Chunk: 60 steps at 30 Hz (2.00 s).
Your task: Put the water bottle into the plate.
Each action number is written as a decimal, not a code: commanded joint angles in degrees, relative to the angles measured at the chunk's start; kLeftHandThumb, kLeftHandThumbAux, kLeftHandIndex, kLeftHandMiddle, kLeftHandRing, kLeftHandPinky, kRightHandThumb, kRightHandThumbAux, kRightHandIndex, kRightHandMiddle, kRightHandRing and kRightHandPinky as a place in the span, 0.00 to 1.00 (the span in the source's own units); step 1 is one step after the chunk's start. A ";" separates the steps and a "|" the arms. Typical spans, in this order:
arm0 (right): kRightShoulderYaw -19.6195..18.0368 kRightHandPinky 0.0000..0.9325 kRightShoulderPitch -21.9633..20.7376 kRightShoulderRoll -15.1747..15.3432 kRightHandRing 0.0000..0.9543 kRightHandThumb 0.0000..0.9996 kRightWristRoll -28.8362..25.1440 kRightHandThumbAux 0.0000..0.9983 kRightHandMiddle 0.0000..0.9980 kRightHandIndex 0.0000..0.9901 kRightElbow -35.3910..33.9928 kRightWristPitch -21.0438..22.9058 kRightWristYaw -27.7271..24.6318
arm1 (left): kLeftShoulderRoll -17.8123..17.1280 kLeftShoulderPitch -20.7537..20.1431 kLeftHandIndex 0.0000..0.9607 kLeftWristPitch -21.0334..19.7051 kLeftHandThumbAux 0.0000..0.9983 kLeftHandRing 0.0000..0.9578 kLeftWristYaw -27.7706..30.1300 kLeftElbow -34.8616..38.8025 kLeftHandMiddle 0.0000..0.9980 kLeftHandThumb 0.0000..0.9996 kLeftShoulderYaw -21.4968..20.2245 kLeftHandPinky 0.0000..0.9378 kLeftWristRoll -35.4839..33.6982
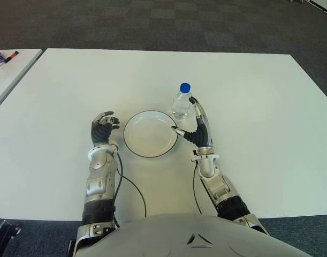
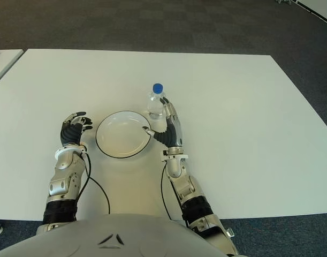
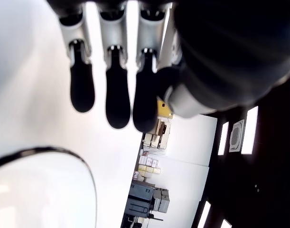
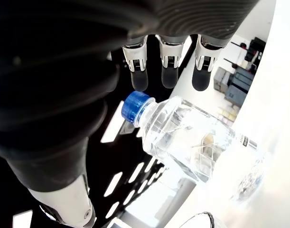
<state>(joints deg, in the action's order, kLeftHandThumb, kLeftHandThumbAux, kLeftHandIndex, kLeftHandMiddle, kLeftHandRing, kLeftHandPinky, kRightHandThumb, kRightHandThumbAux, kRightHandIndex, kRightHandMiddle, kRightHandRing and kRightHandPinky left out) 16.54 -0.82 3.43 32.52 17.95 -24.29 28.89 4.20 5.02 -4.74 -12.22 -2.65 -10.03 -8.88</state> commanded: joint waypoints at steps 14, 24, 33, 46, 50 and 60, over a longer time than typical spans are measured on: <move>0.26 0.00 -2.44 0.06 0.00 0.00 -0.69 0.85 0.00 0.00 2.77 -0.51 -1.13 | 0.77 -0.22 0.45 0.87 0.72 0.58 0.63 -1.86 0.58 0.70 0.03 0.56 0.10; 0.09 0.00 -5.79 -1.11 0.00 0.00 -1.01 0.84 0.00 0.00 4.98 1.58 -1.57 | 0.35 -0.48 0.45 2.24 0.72 0.58 0.76 -3.50 0.59 0.70 -0.13 0.57 0.38; 0.27 0.00 -7.46 -1.92 0.00 0.00 -1.71 0.86 0.00 0.00 5.73 2.77 -2.92 | -0.11 -0.36 0.45 4.76 0.72 0.58 0.27 -5.50 0.59 0.70 0.11 0.55 1.88; -0.11 0.00 -8.26 -3.11 0.00 0.00 -2.32 0.89 0.00 0.00 5.75 5.07 -4.78 | -0.49 -0.44 0.45 8.19 0.72 0.57 -1.09 -8.65 0.58 0.70 0.00 0.55 6.07; -0.18 0.00 -8.52 -3.43 0.00 0.00 -2.37 0.90 0.00 0.00 6.09 5.29 -4.70 | -0.63 -0.62 0.45 8.79 0.72 0.58 -1.22 -9.37 0.58 0.70 -0.16 0.56 6.67; -0.32 0.00 -9.14 -3.99 0.00 0.00 -2.22 0.91 0.00 0.00 7.16 5.21 -3.75 | -1.08 -0.86 0.45 9.41 0.72 0.56 -1.44 -10.69 0.57 0.70 -0.58 0.54 7.58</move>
<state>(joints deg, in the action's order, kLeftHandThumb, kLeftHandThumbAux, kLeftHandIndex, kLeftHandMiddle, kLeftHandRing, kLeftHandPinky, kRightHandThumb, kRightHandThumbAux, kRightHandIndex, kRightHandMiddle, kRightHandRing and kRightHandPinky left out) 16.58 -9.55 -0.26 31.05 23.94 -20.28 25.02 3.32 4.04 4.92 -12.96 -11.91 -10.33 -1.70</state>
